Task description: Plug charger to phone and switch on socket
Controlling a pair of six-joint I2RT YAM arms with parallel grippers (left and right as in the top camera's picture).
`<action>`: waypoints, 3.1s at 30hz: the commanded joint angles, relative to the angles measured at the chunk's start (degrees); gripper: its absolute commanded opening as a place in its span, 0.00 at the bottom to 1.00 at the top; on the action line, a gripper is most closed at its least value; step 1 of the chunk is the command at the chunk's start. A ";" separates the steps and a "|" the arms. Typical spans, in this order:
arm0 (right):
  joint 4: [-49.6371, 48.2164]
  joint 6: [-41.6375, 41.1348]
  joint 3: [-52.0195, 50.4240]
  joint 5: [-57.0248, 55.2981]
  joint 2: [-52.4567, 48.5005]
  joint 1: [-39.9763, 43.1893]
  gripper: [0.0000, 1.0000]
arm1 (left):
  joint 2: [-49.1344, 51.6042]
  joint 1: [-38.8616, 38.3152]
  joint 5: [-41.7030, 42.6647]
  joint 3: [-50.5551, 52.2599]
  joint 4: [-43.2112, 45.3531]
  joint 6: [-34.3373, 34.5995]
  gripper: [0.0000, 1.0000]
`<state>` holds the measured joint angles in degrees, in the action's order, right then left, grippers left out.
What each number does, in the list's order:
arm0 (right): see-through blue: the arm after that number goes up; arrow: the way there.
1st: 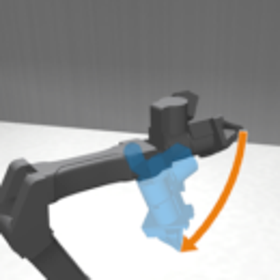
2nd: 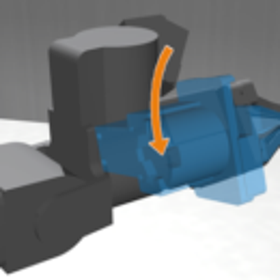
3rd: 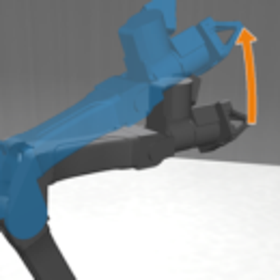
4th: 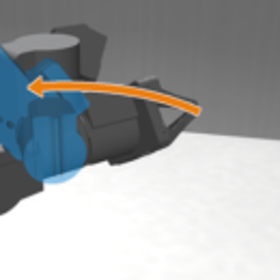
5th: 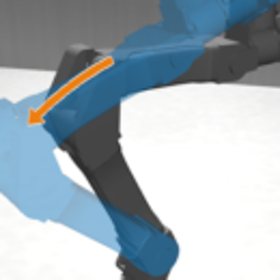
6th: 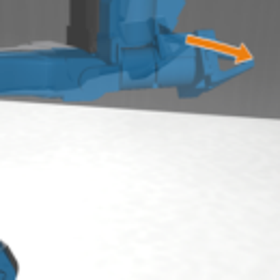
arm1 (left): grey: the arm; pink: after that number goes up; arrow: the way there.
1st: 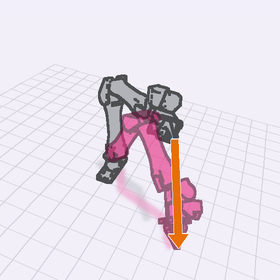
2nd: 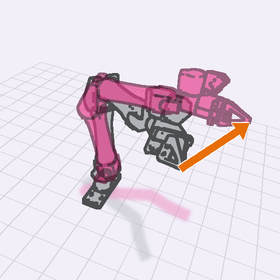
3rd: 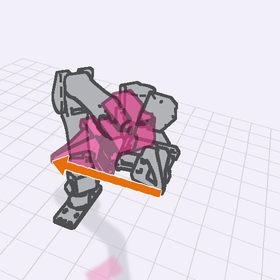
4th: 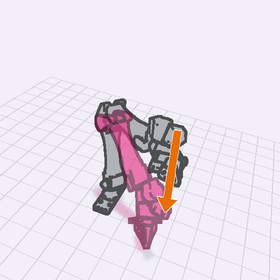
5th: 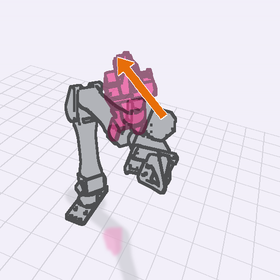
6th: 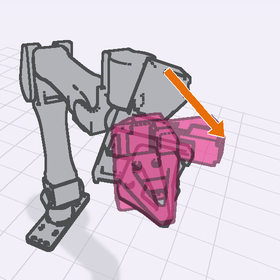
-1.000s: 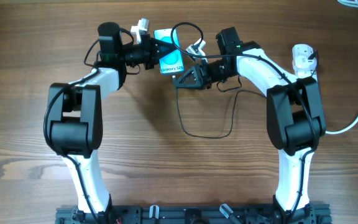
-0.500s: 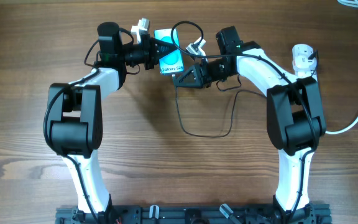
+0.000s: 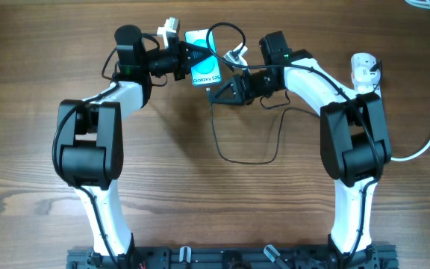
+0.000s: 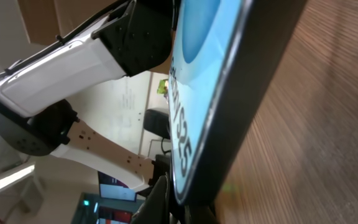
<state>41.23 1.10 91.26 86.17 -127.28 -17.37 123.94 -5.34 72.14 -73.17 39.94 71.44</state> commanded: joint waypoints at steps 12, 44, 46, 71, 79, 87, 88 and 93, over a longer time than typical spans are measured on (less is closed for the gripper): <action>-0.48 -0.22 0.87 2.71 1.29 0.20 0.05 | -1.03 -0.07 1.95 -1.01 0.59 1.05 0.04; -5.60 -8.39 0.87 1.55 1.27 0.17 0.05 | -1.03 0.00 1.95 -1.01 0.61 1.07 0.04; -5.62 -8.66 0.87 1.22 1.27 0.17 0.05 | -1.03 0.00 1.95 -1.01 0.61 1.07 0.04; -8.17 -12.37 0.87 -0.15 1.27 0.20 0.05 | -1.03 -0.07 3.21 -1.01 0.63 1.03 0.04; -11.19 -14.86 0.87 -0.11 1.27 0.20 0.05 | -1.03 -0.07 4.33 -1.01 0.63 0.98 0.04; -12.98 -17.51 0.87 -0.31 1.27 0.20 0.05 | -1.03 -0.07 4.35 -1.01 0.63 0.85 0.04; -13.73 -18.34 0.87 -0.42 1.27 0.20 0.05 | -1.03 -0.13 4.44 -1.01 0.63 0.85 0.04; -17.05 -22.16 0.87 -1.09 1.27 0.20 0.05 | -1.03 -0.57 4.81 -1.01 0.63 0.83 0.04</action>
<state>26.94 -17.19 91.26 86.76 -127.28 -17.56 123.94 -4.64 71.64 -73.65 40.34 72.42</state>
